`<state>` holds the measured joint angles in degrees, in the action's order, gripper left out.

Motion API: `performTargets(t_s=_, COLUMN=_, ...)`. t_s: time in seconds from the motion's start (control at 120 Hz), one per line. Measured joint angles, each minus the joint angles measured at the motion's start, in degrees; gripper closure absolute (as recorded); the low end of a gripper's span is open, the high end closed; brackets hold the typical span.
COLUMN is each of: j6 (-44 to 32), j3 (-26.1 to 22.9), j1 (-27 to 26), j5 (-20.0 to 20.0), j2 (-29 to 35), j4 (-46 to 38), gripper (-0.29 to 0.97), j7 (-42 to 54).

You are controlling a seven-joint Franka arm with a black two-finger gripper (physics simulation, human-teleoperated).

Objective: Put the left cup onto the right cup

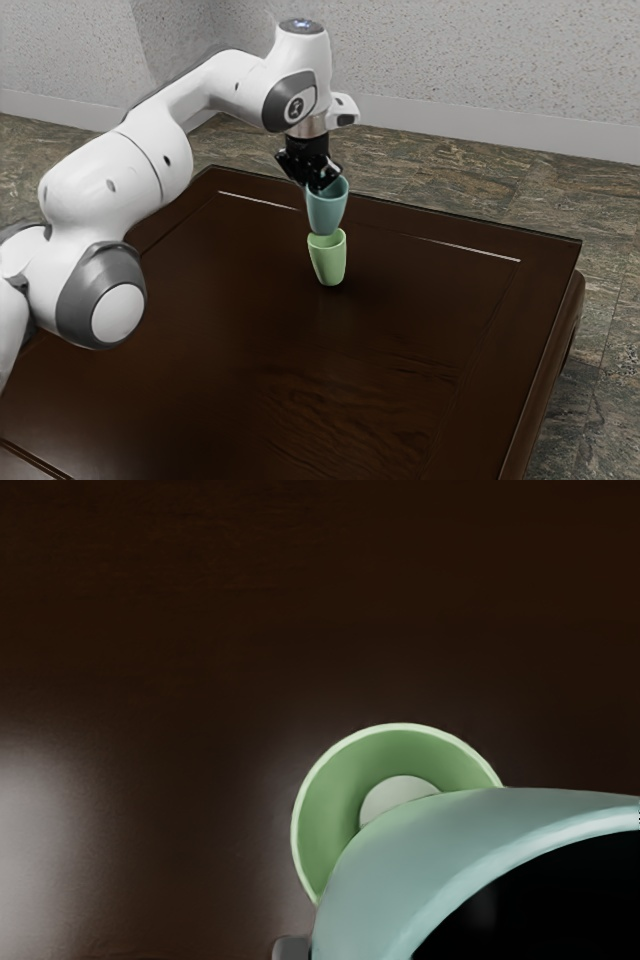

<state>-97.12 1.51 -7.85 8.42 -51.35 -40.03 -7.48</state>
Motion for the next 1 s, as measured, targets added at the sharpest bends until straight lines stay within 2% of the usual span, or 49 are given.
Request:
performTargets(t_s=0.442, j6=-3.6, j3=0.0, j1=2.6, j5=-0.1, j2=-0.4, j4=0.0, gripper=0.79, j7=0.6)
performTargets(t_s=0.558, j6=-3.7, j3=-2.3, j1=3.9, j5=-0.5, j2=-0.2, j4=-0.1, gripper=0.79, j7=0.6)
performTargets(t_s=1.0, j6=-3.9, j3=-2.4, j1=4.9, j5=-5.1, j2=-0.1, j4=0.1, gripper=0.79, j7=-1.5)
